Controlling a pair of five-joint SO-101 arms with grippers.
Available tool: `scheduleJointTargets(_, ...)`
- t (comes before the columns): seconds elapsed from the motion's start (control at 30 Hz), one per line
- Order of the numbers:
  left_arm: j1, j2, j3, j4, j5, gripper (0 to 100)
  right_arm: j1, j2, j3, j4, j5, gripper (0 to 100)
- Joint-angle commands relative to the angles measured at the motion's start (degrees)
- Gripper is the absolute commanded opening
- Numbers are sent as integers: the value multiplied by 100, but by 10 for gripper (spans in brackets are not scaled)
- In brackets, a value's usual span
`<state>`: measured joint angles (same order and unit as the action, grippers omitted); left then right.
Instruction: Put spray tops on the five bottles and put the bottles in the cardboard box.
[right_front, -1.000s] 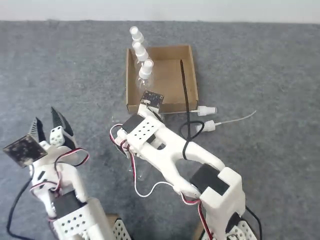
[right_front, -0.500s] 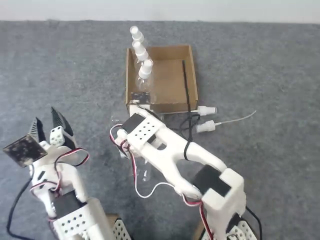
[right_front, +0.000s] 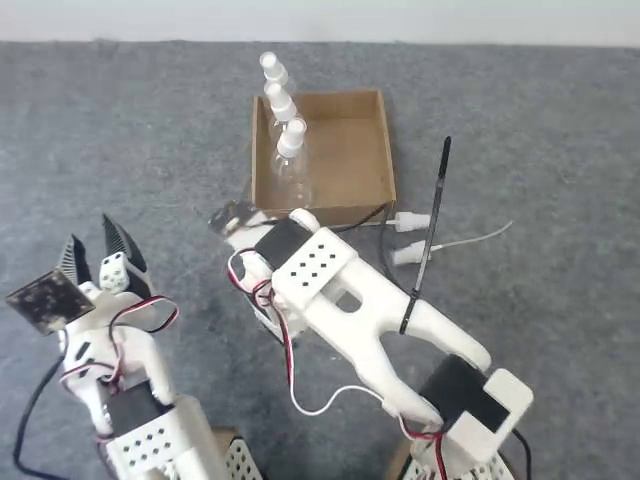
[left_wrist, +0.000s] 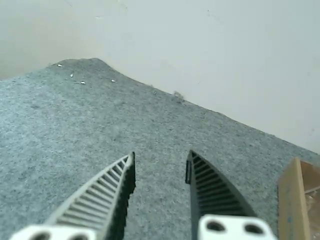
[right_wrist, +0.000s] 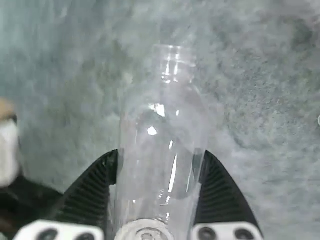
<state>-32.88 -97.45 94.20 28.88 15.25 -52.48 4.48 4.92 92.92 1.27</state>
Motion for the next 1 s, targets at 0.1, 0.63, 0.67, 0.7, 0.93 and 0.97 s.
scheduleJointTargets(0.1,9,-132,-75,-176,-18,160,22,-374,-18,505,1020,28)
scheduleJointTargets(0.63,9,-132,-75,-176,-18,160,892,-365,941,-646,2857,151)
scheduleJointTargets(0.67,9,-132,-75,-176,-18,160,884,-365,1011,-752,2866,167)
scheduleJointTargets(0.7,9,-132,-75,-176,-18,160,875,-365,1064,-822,2875,175)
scheduleJointTargets(0.93,9,-132,-75,-176,-26,160,875,-365,1310,-1218,2884,177)
scheduleJointTargets(0.97,9,-132,-75,-176,-26,160,875,-365,1310,-1270,2884,177)
